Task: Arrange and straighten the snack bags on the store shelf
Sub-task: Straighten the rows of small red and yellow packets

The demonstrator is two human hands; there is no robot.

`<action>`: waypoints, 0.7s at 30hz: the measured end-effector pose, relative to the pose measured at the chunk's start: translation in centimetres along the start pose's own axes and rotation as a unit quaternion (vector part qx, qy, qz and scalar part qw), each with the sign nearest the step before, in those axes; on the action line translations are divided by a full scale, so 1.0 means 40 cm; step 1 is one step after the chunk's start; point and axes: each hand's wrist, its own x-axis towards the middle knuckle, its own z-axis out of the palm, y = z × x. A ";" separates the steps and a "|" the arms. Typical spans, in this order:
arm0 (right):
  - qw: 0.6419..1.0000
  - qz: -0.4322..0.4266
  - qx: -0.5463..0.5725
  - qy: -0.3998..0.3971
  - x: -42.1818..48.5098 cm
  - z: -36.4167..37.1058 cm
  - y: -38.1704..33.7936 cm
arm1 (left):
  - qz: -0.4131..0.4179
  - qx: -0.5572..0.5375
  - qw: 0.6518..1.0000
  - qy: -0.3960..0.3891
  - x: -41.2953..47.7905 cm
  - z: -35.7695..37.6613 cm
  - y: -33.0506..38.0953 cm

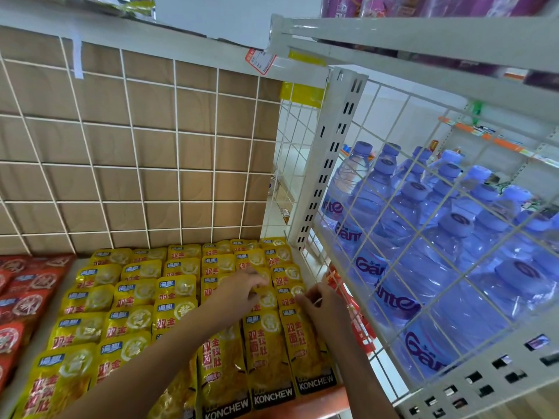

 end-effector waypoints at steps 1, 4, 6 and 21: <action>1.000 -0.001 0.002 0.007 0.001 0.000 -0.001 | -0.001 -0.009 1.000 -0.002 0.000 -0.002 0.001; 0.999 -0.003 0.006 0.041 0.015 0.002 -0.003 | -0.009 -0.012 1.000 -0.007 0.002 -0.006 -0.002; 0.999 -0.012 0.008 0.045 0.030 0.001 -0.010 | -0.002 0.010 1.000 -0.013 0.004 -0.006 0.002; 0.999 0.010 0.006 -0.053 0.163 0.017 -0.063 | 0.209 0.225 0.950 -0.058 -0.032 0.029 0.075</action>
